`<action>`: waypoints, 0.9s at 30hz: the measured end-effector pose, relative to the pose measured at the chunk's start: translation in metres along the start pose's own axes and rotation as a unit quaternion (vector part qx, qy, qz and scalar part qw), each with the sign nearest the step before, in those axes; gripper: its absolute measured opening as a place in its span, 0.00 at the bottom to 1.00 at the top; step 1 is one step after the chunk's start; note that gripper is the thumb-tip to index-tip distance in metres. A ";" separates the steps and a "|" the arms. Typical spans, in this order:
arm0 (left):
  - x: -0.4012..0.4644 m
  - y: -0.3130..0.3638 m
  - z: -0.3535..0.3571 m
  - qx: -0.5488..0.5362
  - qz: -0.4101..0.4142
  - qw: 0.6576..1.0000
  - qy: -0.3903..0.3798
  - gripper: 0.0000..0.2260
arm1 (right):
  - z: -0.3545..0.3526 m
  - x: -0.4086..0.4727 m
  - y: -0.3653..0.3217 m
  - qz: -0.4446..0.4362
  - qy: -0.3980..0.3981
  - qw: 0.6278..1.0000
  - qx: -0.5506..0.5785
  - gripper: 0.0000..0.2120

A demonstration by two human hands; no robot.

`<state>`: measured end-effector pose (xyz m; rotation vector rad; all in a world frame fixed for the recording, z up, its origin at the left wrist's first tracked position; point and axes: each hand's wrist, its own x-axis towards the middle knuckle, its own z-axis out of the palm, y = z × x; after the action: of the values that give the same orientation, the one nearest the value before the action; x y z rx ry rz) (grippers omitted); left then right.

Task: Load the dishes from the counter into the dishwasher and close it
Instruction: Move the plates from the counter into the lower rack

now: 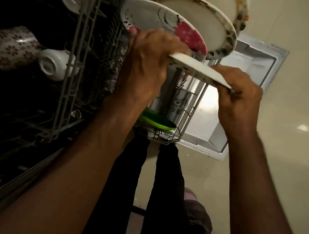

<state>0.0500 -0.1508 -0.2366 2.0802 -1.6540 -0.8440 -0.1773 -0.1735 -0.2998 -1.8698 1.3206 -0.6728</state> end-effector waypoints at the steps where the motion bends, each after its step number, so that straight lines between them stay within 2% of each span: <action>1: 0.007 -0.002 0.002 0.002 0.001 1.000 -0.002 0.11 | 0.001 0.005 0.003 -0.001 -0.001 1.000 0.001 0.12; 4: 0.025 -0.011 0.005 0.015 0.001 1.000 0.002 0.14 | 0.009 0.019 0.009 0.009 -0.008 1.000 0.003 0.13; 11: 0.038 -0.034 0.015 0.037 -0.038 0.998 0.022 0.10 | 0.038 0.036 0.024 0.026 -0.043 0.998 0.033 0.14; 19: 0.029 -0.061 0.039 0.097 -0.091 0.991 -0.002 0.14 | 0.073 0.032 0.044 0.051 -0.100 0.993 0.019 0.16; 23: 0.020 -0.071 0.058 0.119 -0.113 0.986 -0.031 0.21 | 0.086 0.025 0.048 0.053 -0.162 0.985 -0.005 0.17; 27: 0.024 -0.074 0.068 0.130 -0.159 0.979 0.007 0.39 | 0.089 0.027 0.046 0.076 -0.147 0.986 -0.005 0.14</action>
<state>0.0654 -0.1489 -0.3392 2.5739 -1.5133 -0.7356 -0.1261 -0.1840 -0.3897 -1.7747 1.2570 -0.2989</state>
